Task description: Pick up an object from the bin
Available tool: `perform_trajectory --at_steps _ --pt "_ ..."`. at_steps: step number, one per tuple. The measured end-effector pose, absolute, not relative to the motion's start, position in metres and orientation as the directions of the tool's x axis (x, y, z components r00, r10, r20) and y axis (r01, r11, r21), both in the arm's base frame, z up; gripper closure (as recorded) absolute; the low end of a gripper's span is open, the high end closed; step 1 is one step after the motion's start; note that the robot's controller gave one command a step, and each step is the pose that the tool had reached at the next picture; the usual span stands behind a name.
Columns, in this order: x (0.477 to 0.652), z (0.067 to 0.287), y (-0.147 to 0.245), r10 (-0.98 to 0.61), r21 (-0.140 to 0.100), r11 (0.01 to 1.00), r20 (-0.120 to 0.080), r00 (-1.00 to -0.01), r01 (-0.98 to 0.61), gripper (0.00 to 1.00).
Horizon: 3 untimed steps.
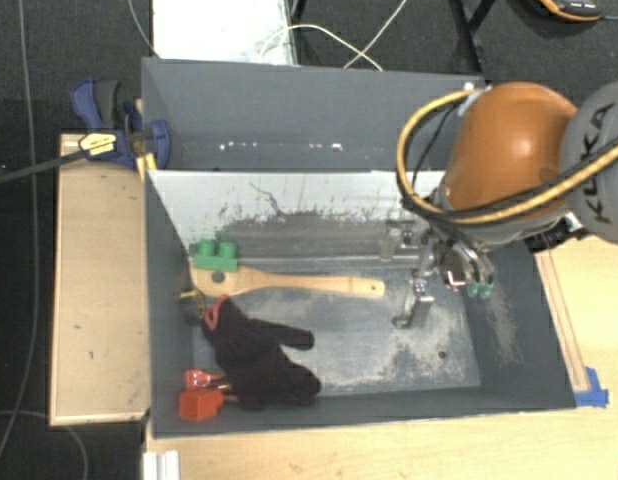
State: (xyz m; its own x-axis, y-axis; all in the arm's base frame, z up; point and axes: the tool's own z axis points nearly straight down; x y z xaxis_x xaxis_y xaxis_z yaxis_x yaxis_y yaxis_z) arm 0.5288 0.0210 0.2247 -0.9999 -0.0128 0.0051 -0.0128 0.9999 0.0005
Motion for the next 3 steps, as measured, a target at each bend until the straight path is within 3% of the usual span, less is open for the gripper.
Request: perform_trajectory --at_steps 1,2,3 --pt "0.53 0.229 0.021 -0.012 0.001 1.0 -0.003 -1.0 -0.012 0.0" --pt "0.583 0.085 0.065 0.061 0.003 0.998 -0.007 -0.998 0.061 0.0" --pt "0.577 0.16 0.071 0.119 0.003 0.993 -0.016 -0.993 0.119 0.0"
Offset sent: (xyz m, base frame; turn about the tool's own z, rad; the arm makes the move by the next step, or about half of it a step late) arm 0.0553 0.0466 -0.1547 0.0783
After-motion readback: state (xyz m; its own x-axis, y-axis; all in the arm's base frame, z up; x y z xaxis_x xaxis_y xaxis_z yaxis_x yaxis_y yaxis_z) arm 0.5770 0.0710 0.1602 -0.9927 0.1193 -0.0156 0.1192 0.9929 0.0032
